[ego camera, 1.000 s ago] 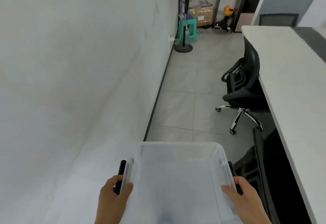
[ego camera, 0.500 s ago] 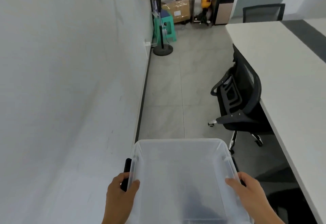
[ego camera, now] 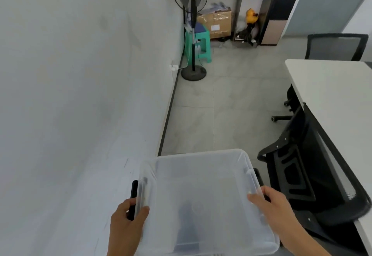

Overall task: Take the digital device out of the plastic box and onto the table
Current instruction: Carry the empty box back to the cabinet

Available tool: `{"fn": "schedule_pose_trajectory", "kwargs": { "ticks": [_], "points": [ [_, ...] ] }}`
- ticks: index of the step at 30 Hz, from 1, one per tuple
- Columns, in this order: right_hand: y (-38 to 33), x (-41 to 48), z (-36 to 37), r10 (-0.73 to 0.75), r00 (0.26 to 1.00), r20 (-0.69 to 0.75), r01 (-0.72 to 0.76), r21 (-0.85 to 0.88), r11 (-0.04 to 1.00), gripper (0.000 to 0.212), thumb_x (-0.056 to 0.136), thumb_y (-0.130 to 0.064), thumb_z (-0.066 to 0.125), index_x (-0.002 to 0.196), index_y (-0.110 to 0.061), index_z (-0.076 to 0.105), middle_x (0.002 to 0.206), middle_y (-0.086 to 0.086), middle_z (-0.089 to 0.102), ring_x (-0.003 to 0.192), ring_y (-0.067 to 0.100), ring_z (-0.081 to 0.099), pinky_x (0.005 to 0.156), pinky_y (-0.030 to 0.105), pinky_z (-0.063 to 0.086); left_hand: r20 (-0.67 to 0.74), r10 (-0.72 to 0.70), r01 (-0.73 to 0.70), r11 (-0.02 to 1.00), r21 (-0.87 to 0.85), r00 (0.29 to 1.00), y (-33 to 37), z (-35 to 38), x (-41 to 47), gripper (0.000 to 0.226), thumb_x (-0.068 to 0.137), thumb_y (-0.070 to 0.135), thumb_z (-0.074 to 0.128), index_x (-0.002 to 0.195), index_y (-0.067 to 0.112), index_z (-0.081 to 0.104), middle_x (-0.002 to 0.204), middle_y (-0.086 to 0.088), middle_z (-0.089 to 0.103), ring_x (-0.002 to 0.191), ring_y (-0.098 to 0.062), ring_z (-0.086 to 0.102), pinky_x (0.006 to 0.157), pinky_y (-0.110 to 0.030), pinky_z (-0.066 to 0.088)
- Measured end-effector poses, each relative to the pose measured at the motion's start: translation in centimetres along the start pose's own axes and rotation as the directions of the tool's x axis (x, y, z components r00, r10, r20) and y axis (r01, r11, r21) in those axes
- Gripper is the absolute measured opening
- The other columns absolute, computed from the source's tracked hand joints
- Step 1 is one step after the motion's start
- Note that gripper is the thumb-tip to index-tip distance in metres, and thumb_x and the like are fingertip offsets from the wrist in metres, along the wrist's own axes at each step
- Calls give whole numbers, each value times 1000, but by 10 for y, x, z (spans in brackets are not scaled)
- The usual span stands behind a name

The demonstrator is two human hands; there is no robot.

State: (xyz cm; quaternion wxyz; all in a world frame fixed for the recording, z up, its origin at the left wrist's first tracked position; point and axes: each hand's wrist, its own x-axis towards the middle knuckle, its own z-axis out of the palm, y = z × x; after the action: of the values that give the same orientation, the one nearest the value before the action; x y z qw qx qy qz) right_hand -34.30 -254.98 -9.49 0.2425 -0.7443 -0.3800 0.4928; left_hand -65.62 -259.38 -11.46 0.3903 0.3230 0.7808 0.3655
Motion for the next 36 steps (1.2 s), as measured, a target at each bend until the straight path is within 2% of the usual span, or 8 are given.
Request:
{"fn": "schedule_pose_trajectory", "kwargs": {
  "ticks": [2, 6, 11, 15, 18, 23, 28, 36],
  "points": [
    [-26, 36, 4, 40, 999, -29, -39, 29, 999, 19, 82, -14, 67, 81, 4, 61, 67, 11, 59, 61, 24, 53, 58, 36, 43, 40, 6, -6, 1000, 8, 999, 29, 13, 51, 15, 79, 11, 70, 93, 15, 66, 78, -12, 57, 62, -25, 54, 60, -34, 46],
    [-94, 99, -3, 61, 993, -102, -52, 86, 995, 17, 81, -12, 69, 72, 0, 61, 50, 2, 56, 55, 22, 51, 55, 32, 40, 116, 39, -40, 999, 8, 993, 109, 41, 146, 14, 78, 13, 71, 90, 18, 66, 76, -10, 58, 62, -24, 54, 61, -36, 46],
    [-158, 187, -23, 68, 975, -211, -42, 126, 991, 16, 83, -15, 67, 78, 0, 63, 75, 19, 65, 65, 26, 55, 59, 34, 42, 229, 88, -95, 995, 21, 969, 205, 101, 245, 13, 81, 14, 67, 93, 19, 65, 80, -5, 60, 66, -20, 55, 59, -32, 46],
    [-190, 276, -39, 108, 963, -248, -68, 164, 984, 15, 82, -14, 69, 76, -1, 64, 70, 14, 66, 65, 30, 58, 63, 37, 45, 276, 105, -114, 993, 17, 955, 258, 162, 319, 13, 82, 13, 67, 93, 18, 66, 79, -5, 62, 64, -19, 56, 57, -29, 46],
    [-224, 352, -57, 119, 963, -241, -82, 158, 984, 13, 82, -17, 68, 78, -5, 64, 73, 13, 68, 70, 33, 62, 68, 41, 52, 276, 89, -103, 994, 37, 957, 295, 212, 372, 15, 81, 13, 68, 96, 15, 66, 79, -7, 60, 62, -18, 55, 54, -27, 45],
    [-305, 458, -103, 71, 973, -221, -37, 156, 987, 14, 81, -13, 69, 72, -5, 62, 60, 8, 55, 56, 22, 48, 56, 33, 39, 229, 88, -104, 993, 57, 969, 375, 277, 449, 22, 78, 9, 71, 99, 14, 66, 96, -16, 66, 66, -26, 56, 61, -35, 47],
    [-386, 554, -138, 18, 982, -189, 14, 165, 986, 19, 82, -13, 67, 66, -9, 56, 59, 5, 52, 56, 22, 47, 55, 34, 37, 213, 117, -124, 992, 18, 970, 455, 330, 522, 20, 82, 10, 68, 101, 15, 65, 88, -14, 63, 62, -22, 56, 51, -31, 47],
    [-476, 726, -154, 39, 969, -243, 3, 173, 985, 21, 82, -14, 67, 67, -5, 56, 59, 6, 49, 56, 22, 44, 54, 33, 35, 257, 140, -133, 990, -43, 956, 558, 429, 676, 22, 80, 6, 68, 100, 15, 65, 97, -5, 69, 78, -28, 65, 61, -28, 46]
  ]
}}
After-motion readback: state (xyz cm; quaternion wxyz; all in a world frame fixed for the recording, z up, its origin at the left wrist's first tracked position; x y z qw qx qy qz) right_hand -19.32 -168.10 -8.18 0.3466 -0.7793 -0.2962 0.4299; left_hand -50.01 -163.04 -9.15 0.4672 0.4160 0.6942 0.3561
